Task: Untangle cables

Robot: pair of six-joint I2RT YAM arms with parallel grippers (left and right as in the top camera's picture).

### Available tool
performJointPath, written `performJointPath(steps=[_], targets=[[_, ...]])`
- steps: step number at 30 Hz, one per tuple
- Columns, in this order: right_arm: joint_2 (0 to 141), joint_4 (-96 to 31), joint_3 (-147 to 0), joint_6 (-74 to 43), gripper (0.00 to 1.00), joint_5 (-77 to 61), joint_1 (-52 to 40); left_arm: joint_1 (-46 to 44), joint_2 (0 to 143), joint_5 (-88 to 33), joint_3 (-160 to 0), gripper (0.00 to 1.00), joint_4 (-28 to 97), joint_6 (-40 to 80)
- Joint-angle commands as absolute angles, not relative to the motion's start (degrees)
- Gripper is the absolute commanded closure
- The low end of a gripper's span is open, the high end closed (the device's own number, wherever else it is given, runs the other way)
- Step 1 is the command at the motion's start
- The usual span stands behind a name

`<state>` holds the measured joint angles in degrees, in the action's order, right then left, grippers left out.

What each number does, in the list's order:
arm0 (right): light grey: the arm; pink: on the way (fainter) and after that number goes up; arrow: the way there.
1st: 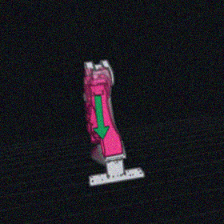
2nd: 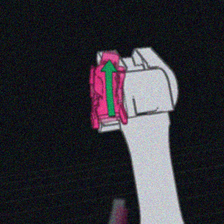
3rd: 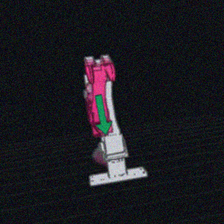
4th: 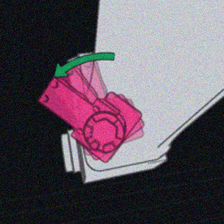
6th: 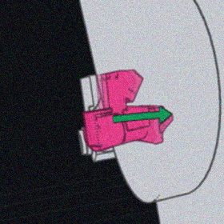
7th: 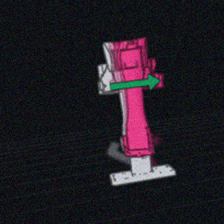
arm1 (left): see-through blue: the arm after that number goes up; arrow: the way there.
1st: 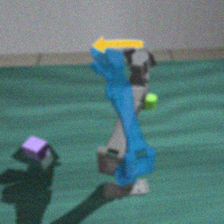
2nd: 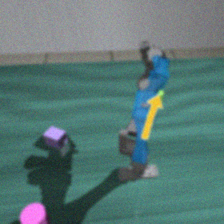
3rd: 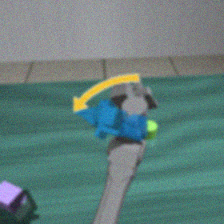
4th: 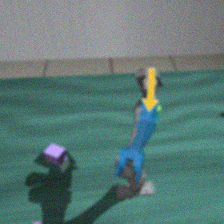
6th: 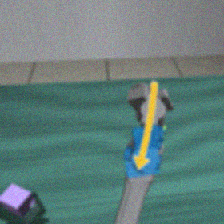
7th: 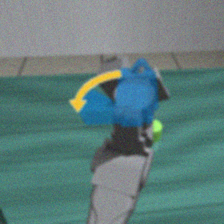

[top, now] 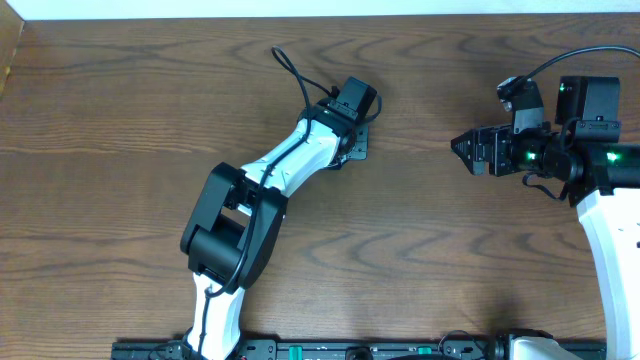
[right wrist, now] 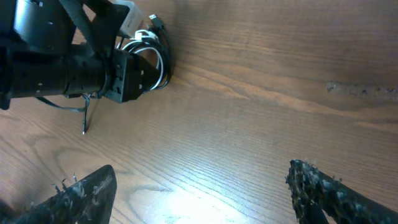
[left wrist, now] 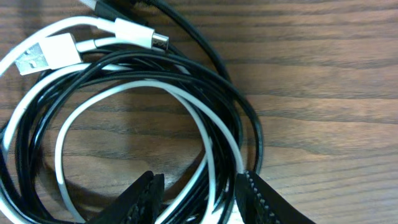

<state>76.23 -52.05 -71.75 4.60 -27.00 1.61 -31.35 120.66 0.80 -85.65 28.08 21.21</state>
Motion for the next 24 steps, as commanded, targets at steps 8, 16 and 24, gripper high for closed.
performJointPath(steps=[8, 16, 24], targets=[[75.9, -52.1, -72.9, 4.3, 0.16, -26.9, 1.8, -31.7, 124.2, 2.2, -86.5, 0.67, 28.2, 21.8], [75.9, -52.2, -72.9, 4.3, 0.16, -26.9, 1.8, -32.0, 124.4, 2.2, -85.8, 0.93, 28.4, 21.7], [75.9, -52.2, -72.9, 3.2, 0.18, -26.9, 1.8, -31.4, 114.0, 0.0, -87.3, 0.93, 35.2, 21.0]])
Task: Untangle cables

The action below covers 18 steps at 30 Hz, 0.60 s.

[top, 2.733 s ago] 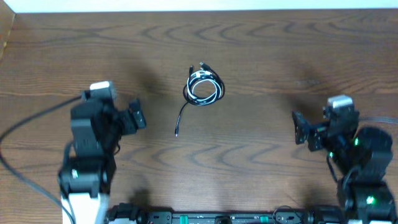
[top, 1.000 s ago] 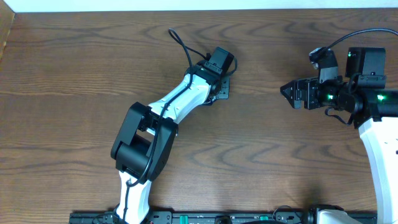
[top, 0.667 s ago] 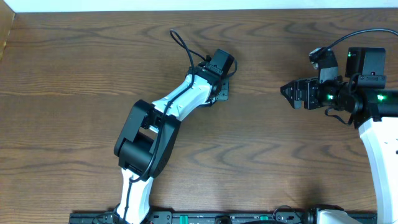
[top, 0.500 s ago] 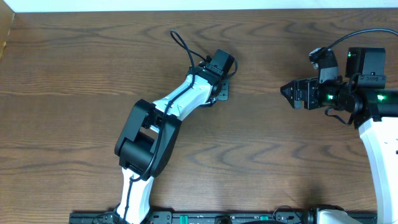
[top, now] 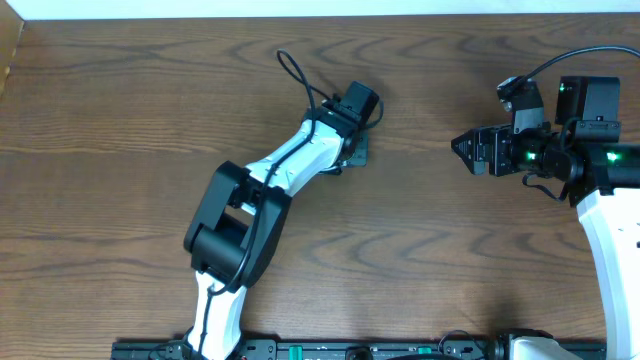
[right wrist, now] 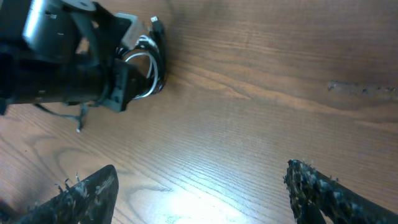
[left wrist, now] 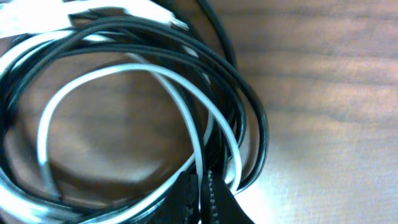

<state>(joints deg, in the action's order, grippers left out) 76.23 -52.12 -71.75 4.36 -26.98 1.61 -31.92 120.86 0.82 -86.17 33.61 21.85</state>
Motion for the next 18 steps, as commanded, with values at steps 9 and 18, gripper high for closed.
performJointPath(steps=[9, 18], targets=[[76.3, -51.9, -72.9, -0.7, 0.23, -26.9, 1.8, -31.1, 96.6, -16.9, -87.3, 0.93, 37.9, 20.2], [83.1, -50.1, -72.9, -3.0, 0.31, -33.8, 0.1, -29.5, 89.1, -20.3, -87.2, 0.93, 41.3, 20.7]])
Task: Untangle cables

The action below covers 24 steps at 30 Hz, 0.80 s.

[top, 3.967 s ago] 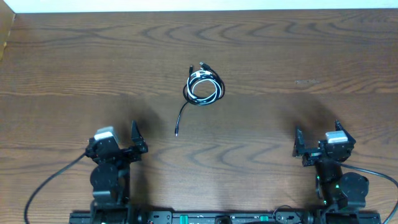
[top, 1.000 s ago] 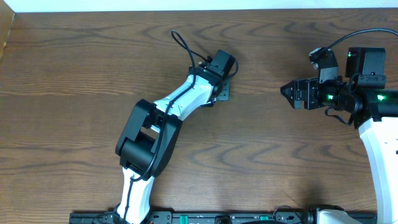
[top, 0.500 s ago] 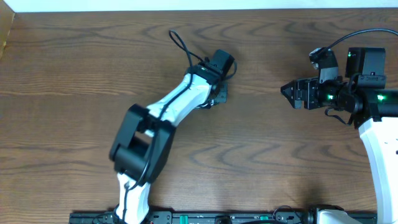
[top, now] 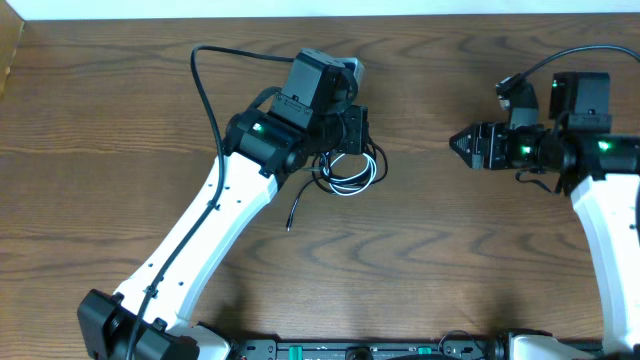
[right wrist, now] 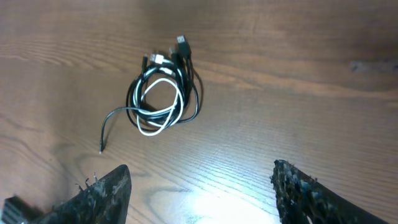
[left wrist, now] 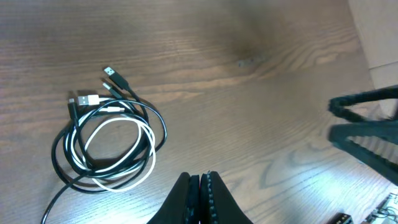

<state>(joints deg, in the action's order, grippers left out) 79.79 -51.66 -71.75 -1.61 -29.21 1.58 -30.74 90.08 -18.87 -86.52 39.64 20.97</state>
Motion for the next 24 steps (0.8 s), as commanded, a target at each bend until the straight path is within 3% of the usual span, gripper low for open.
performJointPath(steps=[1, 11, 17, 24], targets=[[84.1, -49.3, -72.9, -3.9, 0.32, -34.1, -0.6, -29.1, 89.2, -20.3, -87.2, 0.93, 42.0, 21.0], [99.0, -37.6, -72.9, -9.3, 0.37, -27.7, -11.2, -21.8, 89.5, -20.3, -87.2, 0.92, 47.3, 25.0], [107.3, -29.7, -72.9, -8.3, 0.52, -25.8, -15.5, -20.3, 89.5, -20.3, -87.2, 0.92, 49.1, 24.9], [114.3, -25.6, -72.9, -7.6, 0.56, -21.5, -18.5, -20.3, 89.5, -20.3, -87.2, 0.91, 49.2, 25.0]])
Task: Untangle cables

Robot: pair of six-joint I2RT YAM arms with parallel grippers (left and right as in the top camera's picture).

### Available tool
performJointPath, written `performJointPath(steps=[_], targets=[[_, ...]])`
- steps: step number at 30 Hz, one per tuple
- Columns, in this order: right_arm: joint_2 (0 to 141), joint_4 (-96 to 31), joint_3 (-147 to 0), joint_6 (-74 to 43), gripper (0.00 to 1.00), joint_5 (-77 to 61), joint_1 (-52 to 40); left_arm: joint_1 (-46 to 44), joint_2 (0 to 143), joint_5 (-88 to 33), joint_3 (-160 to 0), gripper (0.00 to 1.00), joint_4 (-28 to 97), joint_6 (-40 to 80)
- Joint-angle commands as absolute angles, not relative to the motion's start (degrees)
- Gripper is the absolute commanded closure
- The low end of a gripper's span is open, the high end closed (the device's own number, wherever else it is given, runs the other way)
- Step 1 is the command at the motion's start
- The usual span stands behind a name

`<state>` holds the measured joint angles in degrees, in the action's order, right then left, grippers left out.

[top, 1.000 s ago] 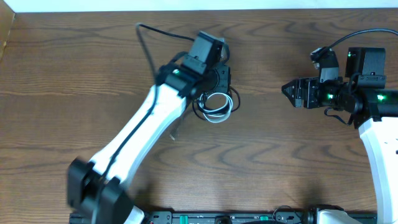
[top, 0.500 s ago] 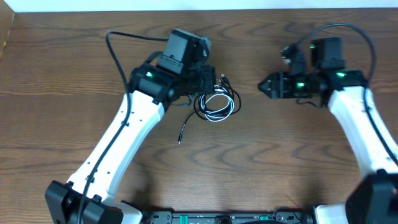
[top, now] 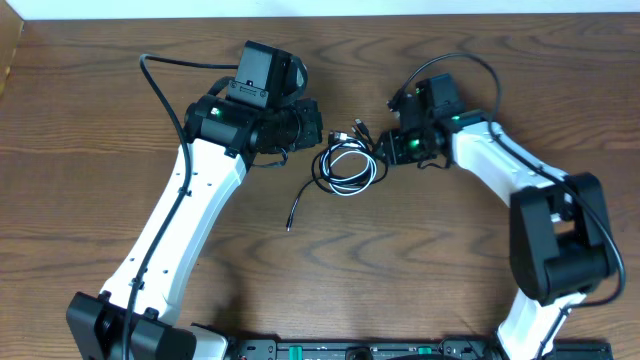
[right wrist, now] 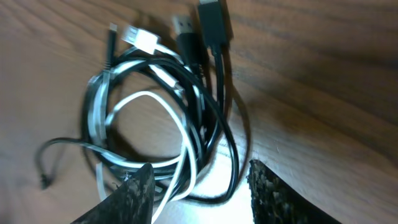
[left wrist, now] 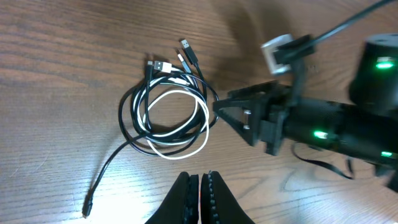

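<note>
A tangled coil of black and white cables (top: 348, 167) lies on the wooden table (top: 120, 180), with its USB plugs (top: 360, 130) fanned out at the top. The left wrist view shows the coil (left wrist: 168, 118) whole. My left gripper (top: 314, 127) hovers just left of it, shut and empty (left wrist: 200, 182). At the coil's right edge my right gripper (top: 384, 150) is down low and open. Its fingers straddle the black and white strands (right wrist: 186, 146) in the right wrist view, where the gripper (right wrist: 200, 168) is at the bottom.
A loose black cable tail (top: 297, 205) trails from the coil toward the lower left and ends in a small plug (left wrist: 87, 208). Bare wood lies all round. Both forearms cross the table on either side of the coil.
My right gripper has come from the far right of the table to the coil's right edge, still open. The left gripper has shifted a little to the left, still shut. The coil lies where it was.
First my left gripper was low over the coil, open around its strands, then shut on them. After that it was raised, shut and empty, with the coil lying on the table. My right gripper stayed open at the far right until now, when it straddles the coil.
</note>
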<state>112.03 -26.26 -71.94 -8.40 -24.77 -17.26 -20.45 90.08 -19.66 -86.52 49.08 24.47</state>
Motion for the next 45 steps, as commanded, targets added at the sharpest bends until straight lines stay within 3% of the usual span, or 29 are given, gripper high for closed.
performJointPath(steps=[1, 12, 21, 23, 30, 37, 45], targets=[[115.1, -25.2, -72.9, -7.3, 0.57, -21.2, -18.8, -20.3, 89.5, -20.3, -87.2, 0.91, 49.3, 25.0], [119.3, -22.7, -72.9, -6.8, 0.60, -19.8, -19.2, -20.3, 89.5, -20.1, -87.2, 0.90, 49.2, 25.0], [121.1, -22.9, -72.7, -6.8, 0.86, -19.9, -19.2, -20.3, 89.5, -18.3, -87.2, 0.89, 49.3, 25.0], [121.1, -22.9, -72.7, -6.8, 0.99, -19.9, -19.2, -20.3, 89.5, -18.4, -87.2, 0.88, 49.2, 25.0], [116.9, -23.6, -72.8, -6.9, 0.99, -27.3, -17.9, -20.3, 89.5, -18.4, -87.2, 0.87, 48.7, 24.9], [100.2, -26.2, -72.8, -9.3, 0.99, -39.0, -14.0, -20.3, 89.5, -18.6, -87.2, 0.89, 48.6, 20.3], [84.1, -30.0, -72.8, -19.4, 0.99, -35.5, -12.6, -20.3, 89.5, -27.3, -87.2, 0.89, 48.3, 14.6]])
